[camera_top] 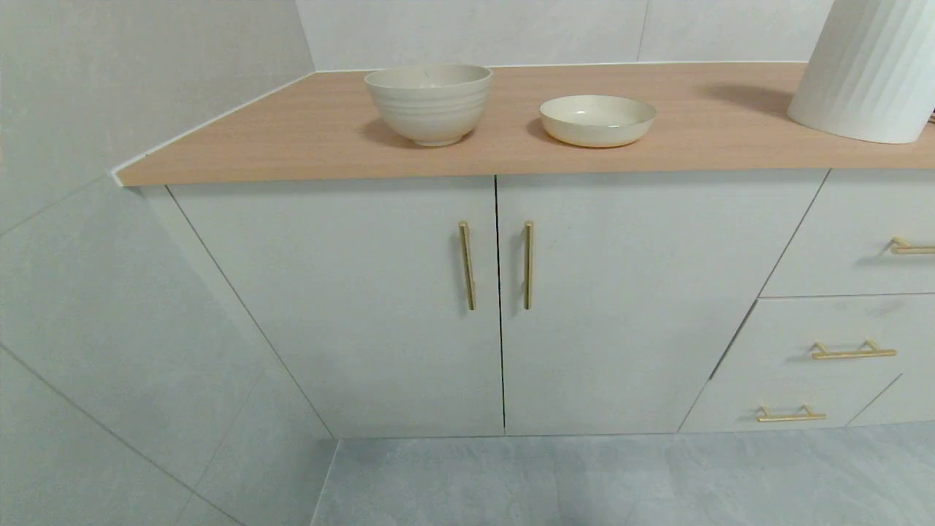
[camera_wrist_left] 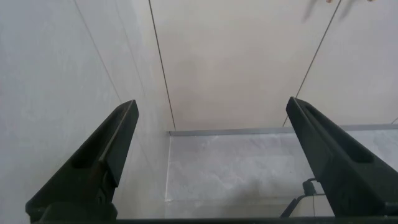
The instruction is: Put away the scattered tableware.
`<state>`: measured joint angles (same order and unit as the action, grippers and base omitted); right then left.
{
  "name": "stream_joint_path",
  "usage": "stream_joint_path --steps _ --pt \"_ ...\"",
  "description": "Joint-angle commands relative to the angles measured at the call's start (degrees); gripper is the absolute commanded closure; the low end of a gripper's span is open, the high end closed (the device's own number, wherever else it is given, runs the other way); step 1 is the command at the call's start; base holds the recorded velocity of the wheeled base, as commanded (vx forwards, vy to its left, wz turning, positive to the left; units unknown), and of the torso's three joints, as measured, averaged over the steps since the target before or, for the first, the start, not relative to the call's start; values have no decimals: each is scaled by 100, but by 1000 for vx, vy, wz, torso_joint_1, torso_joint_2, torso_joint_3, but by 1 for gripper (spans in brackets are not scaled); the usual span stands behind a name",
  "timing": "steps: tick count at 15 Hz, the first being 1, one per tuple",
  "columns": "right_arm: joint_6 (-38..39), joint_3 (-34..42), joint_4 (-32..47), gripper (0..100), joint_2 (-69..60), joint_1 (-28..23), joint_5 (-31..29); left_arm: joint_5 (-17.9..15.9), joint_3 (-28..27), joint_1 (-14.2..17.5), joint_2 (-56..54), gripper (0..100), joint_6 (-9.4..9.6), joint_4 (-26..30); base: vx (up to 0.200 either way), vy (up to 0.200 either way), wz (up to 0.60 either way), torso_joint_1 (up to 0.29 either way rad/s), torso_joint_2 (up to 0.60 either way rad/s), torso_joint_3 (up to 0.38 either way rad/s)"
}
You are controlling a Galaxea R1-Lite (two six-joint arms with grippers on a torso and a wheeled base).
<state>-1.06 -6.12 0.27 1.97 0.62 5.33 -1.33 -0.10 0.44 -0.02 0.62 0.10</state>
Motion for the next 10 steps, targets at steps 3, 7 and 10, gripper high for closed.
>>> stream_joint_path --steps 3,7,10 --pt "176 -1146 -97 0 2835 316 1761 1 1 0 2 0 -1 -1 0 0 0 0 0 0" --pt "396 -2192 -1169 0 5665 1660 2113 1 1 0 2 0 -1 -1 0 0 0 0 0 0" --pt "405 -2684 -2373 0 7159 2021 1717 1 1 0 2 0 -1 -1 0 0 0 0 0 0"
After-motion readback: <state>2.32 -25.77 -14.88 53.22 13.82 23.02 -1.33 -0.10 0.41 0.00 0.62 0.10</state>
